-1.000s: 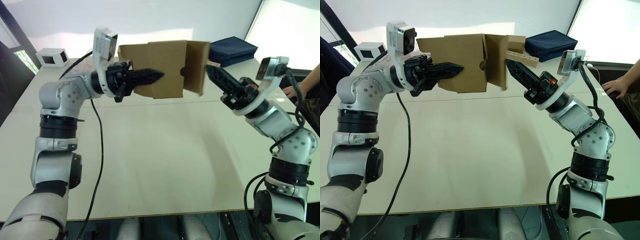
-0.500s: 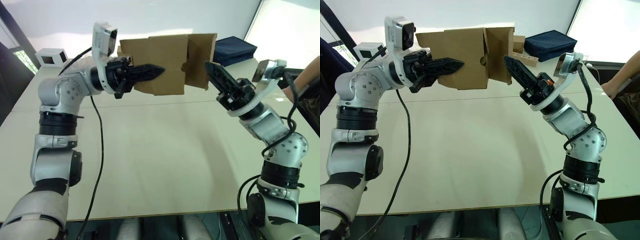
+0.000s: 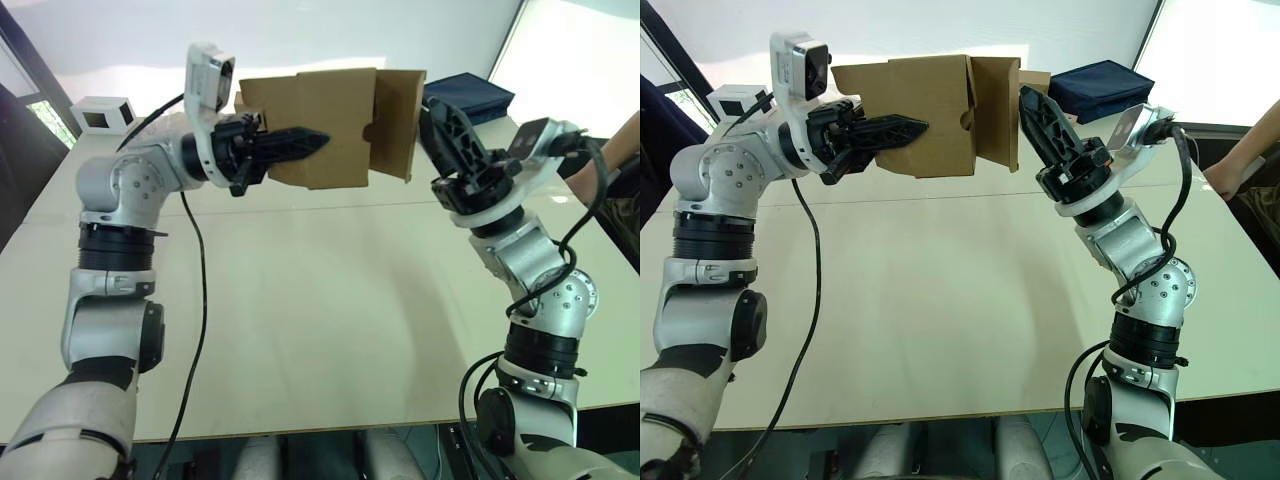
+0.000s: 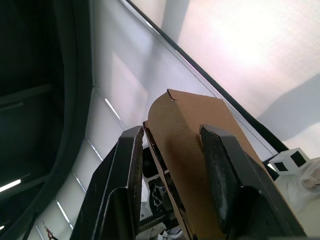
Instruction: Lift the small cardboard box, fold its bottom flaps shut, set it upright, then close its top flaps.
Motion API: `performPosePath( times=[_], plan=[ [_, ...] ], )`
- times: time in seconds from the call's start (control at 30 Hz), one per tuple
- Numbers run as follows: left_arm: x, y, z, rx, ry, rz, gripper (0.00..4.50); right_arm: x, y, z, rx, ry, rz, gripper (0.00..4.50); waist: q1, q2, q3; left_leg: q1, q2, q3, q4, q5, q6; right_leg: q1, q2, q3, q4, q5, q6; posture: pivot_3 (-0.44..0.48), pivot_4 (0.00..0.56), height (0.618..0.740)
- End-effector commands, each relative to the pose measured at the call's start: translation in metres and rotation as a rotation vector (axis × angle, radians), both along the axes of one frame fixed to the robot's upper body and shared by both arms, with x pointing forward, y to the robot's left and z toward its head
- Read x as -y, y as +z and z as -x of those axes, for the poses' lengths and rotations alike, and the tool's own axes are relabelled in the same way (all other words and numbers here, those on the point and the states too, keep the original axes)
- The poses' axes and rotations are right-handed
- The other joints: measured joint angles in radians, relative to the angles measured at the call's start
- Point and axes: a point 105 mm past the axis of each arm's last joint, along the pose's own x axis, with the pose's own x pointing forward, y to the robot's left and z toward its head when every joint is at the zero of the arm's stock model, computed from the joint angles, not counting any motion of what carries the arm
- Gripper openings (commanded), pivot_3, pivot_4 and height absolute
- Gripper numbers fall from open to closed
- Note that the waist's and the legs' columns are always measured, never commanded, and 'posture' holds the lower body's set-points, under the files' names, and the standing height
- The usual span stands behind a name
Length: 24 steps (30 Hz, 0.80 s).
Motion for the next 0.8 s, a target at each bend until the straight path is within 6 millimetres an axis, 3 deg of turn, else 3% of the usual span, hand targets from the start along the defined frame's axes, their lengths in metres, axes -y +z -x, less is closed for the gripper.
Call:
performPosePath(
  times=[0.03, 0.8],
  plan=[
    [-0.003, 0.017, 0.007, 0.068, -0.005, 0.028, 0.00, -0.004, 0.004, 0.002, 0.040, -0.033, 0.042, 1.79, 0.000, 0.000, 0.000, 0.000, 0.000, 0.000, 0.000, 0.000, 0.000, 0.000, 0.000, 0.000, 0.000, 0.000, 0.000, 0.000, 0.150, 0.740],
    [-0.003, 0.015, 0.006, 0.065, -0.003, 0.025, 0.00, -0.019, 0.001, -0.001, 0.062, -0.061, 0.100, 1.79, 0.000, 0.000, 0.000, 0.000, 0.000, 0.000, 0.000, 0.000, 0.000, 0.000, 0.000, 0.000, 0.000, 0.000, 0.000, 0.000, 0.150, 0.740]
  ],
)
